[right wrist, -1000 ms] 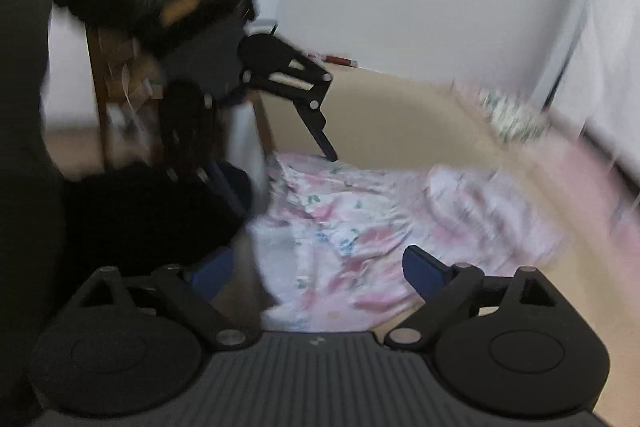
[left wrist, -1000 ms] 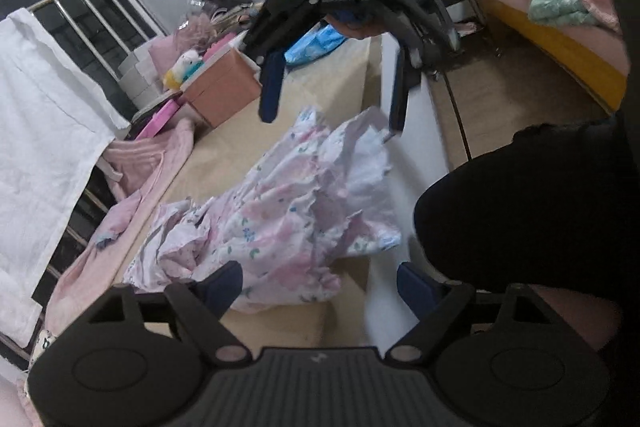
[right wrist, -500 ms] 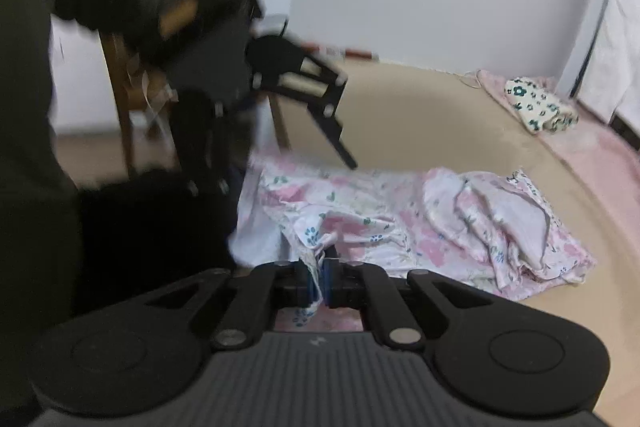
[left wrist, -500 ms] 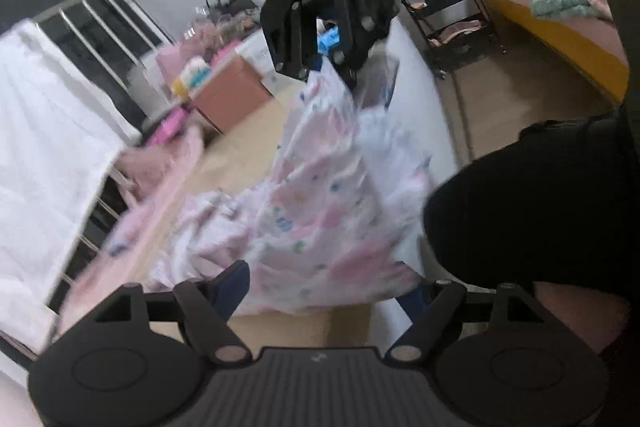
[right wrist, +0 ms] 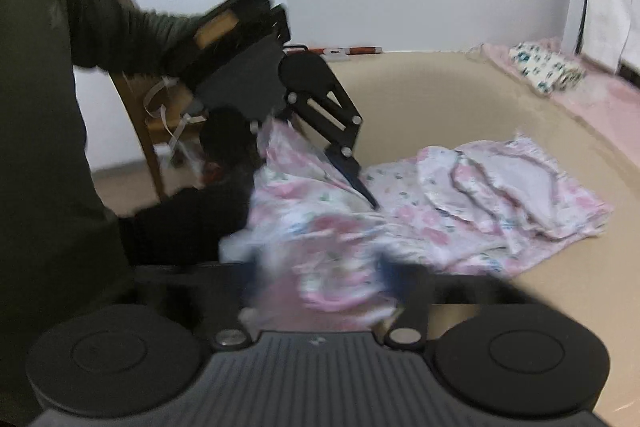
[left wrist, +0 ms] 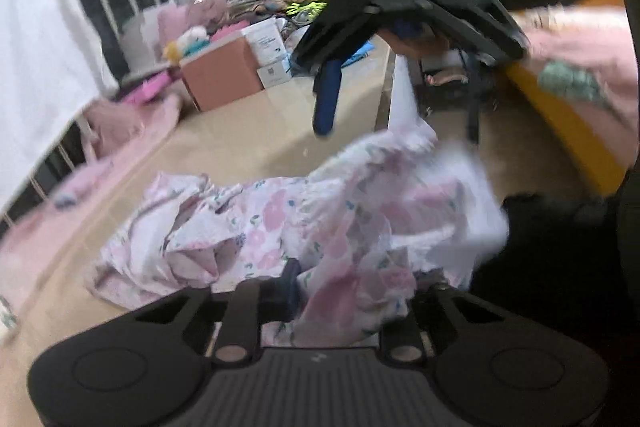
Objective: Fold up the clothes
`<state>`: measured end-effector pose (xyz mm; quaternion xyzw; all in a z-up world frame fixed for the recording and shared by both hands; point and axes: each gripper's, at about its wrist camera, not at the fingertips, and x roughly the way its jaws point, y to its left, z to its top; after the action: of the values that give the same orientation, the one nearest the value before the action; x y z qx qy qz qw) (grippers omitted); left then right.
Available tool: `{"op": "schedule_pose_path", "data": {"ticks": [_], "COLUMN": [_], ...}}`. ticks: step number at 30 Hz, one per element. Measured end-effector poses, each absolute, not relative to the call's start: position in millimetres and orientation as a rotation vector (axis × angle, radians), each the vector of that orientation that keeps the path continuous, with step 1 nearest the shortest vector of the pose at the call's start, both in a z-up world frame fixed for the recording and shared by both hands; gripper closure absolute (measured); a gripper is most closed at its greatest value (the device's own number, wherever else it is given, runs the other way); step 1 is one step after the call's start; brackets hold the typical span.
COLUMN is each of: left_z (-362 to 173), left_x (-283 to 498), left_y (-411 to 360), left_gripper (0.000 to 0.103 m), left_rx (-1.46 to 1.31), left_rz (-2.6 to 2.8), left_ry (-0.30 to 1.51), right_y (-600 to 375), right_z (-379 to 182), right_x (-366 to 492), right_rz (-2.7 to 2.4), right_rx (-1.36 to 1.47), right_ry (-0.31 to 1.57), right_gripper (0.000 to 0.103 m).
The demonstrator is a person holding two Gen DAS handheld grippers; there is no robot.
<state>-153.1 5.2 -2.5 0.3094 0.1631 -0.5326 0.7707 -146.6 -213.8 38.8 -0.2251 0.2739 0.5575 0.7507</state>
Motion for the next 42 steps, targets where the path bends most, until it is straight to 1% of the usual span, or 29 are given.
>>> {"op": "schedule_pose_path", "data": {"ticks": [2,3,6,9,11,13,14,16,17,18,19,20,22,24,25,27,30,31,32,33,35,36,37,39,40,41,42], "left_z": [5,7,13,16,18,19,21,24,26,29,32,36,42,43,38,28,16,12,13,13,16,20,23,29,33,36,39], "left_x": [-143,-138,-128,-125,-127,-127,-126,-123,-119,-114,-110,-102,-80,-58,-51,-38,-38,-39,-38,-36,-37,-40,-43,-48,-51,-53,-56], "left_y": [11,15,23,27,28,28,30,34,38,41,45,49,58,65,67,70,72,73,76,78,83,84,86,90,91,93,95], "left_gripper": [0.092,0.092,0.093,0.093,0.093,0.093,0.093,0.093,0.093,0.093,0.093,0.093,0.088,0.076,0.075,0.075,0.074,0.071,0.065,0.061,0.06,0.055,0.052,0.042,0.041,0.04,0.04], "left_rx": [0.59,0.559,0.482,0.431,0.424,0.425,0.407,0.368,0.325,0.28,0.234,0.159,-0.001,-0.14,-0.188,-0.281,-0.326,-0.354,-0.37,-0.386,-0.393,-0.382,-0.372,-0.351,-0.34,-0.33,-0.319], "left_rz": [-1.168,-1.171,-1.181,-1.2,-1.216,-1.225,-1.235,-1.256,-1.268,-1.279,-1.29,-1.298,-1.274,-1.207,-1.177,-1.116,-1.06,-1.042,-1.012,-0.98,-0.915,-0.882,-0.848,-0.781,-0.747,-0.714,-0.681], "left_ry": [0.406,0.428,0.482,0.525,0.539,0.562,0.578,0.611,0.63,0.648,0.666,0.695,0.757,0.802,0.825,0.871,0.898,0.914,0.917,0.92,0.905,0.887,0.869,0.833,0.815,0.797,0.779], "right_y": [-218,-218,-208,-197,-190,-185,-182,-179,-178,-179,-184,-191,-216,-240,-248,-256,-256,-256,-257,-257,-259,-261,-262,-264,-266,-266,-262], "right_z": [35,31,0,-38,-51,-45,-39,-24,-17,-8,2,11,26,27,23,14,-1,-2,-3,-3,-3,-2,0,4,8,12,15], "right_x": [-159,-163,-181,-201,-207,-205,-204,-195,-188,-176,-160,-143,-101,-58,-42,-28,-23,-25,-25,-26,-24,-24,-24,-28,-33,-38,-42], "right_rz": [1.182,1.138,1.018,0.921,0.882,0.887,0.896,0.978,1.036,1.097,1.15,1.195,1.26,1.234,1.185,1.11,1.057,1.054,1.042,1.019,0.964,0.937,0.914,0.856,0.808,0.766,0.732], "right_rx": [-0.595,-0.662,-0.951,-1.174,-1.216,-1.141,-1.089,-0.979,-0.913,-0.817,-0.688,-0.548,-0.201,0.107,0.198,0.261,0.328,0.357,0.381,0.399,0.446,0.457,0.446,0.419,0.393,0.369,0.349], "right_ry": [0.522,0.512,0.461,0.267,0.15,0.085,0.061,0.1,0.154,0.242,0.333,0.413,0.579,0.723,0.769,0.802,0.865,0.867,0.871,0.879,0.901,0.903,0.891,0.86,0.828,0.79,0.745], "right_gripper": [0.006,0.006,0.008,0.009,0.009,0.013,0.019,0.038,0.063,0.083,0.086,0.087,0.087,0.086,0.086,0.086,0.086,0.086,0.086,0.086,0.082,0.08,0.075,0.041,0.034,0.03,0.03]}}
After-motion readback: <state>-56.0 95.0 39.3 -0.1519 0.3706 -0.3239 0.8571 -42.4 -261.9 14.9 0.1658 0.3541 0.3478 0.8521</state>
